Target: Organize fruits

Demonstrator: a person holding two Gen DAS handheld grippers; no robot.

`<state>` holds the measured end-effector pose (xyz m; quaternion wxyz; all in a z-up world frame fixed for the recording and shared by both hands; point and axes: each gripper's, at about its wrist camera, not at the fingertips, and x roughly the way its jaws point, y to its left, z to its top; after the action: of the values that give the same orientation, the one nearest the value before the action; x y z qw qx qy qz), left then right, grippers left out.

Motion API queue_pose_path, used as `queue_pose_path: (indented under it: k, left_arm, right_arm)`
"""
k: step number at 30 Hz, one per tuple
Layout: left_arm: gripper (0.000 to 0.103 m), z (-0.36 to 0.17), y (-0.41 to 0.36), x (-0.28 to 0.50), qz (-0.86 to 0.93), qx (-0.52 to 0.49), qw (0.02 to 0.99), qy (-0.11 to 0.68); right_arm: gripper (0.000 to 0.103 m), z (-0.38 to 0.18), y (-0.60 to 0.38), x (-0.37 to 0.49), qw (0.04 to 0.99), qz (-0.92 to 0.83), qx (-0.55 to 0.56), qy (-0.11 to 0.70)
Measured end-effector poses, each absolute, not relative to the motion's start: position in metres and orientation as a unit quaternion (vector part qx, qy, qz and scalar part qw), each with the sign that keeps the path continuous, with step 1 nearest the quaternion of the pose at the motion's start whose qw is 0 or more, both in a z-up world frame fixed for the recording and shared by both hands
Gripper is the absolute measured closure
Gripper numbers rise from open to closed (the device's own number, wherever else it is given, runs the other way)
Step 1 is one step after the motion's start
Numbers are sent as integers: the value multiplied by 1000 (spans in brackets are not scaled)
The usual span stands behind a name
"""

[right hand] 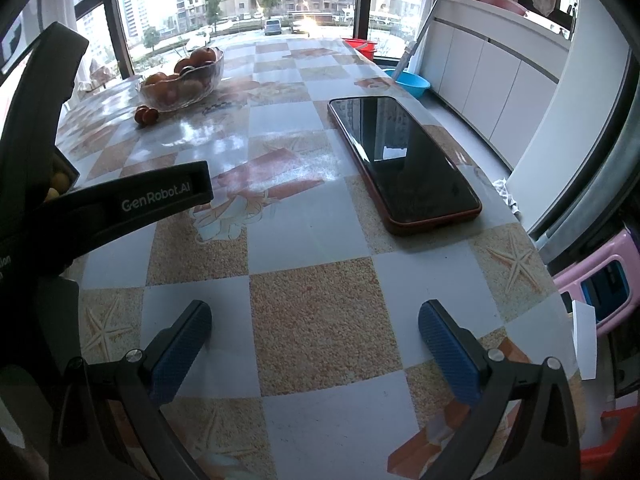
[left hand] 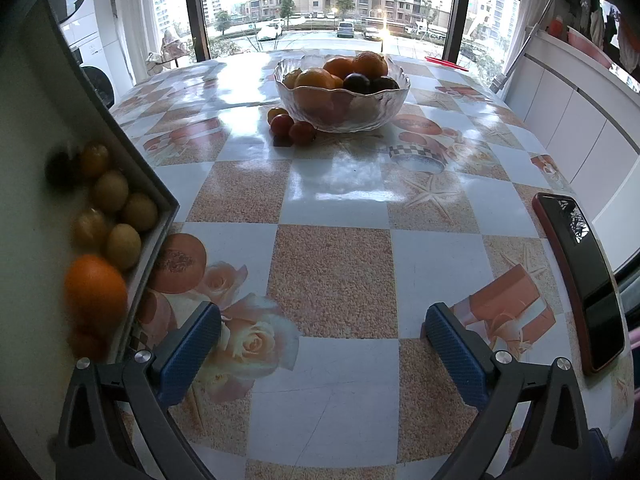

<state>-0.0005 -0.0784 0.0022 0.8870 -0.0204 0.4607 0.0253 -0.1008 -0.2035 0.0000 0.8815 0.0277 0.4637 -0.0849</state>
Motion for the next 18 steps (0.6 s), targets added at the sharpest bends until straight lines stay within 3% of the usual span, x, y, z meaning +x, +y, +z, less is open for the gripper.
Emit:
queue_pose_path:
  k: [18]
  left_arm:
    - [0,2,-79,1,25,-20,887,461]
  right_arm:
    - [0,0,-204,-102,883,-85,27,461]
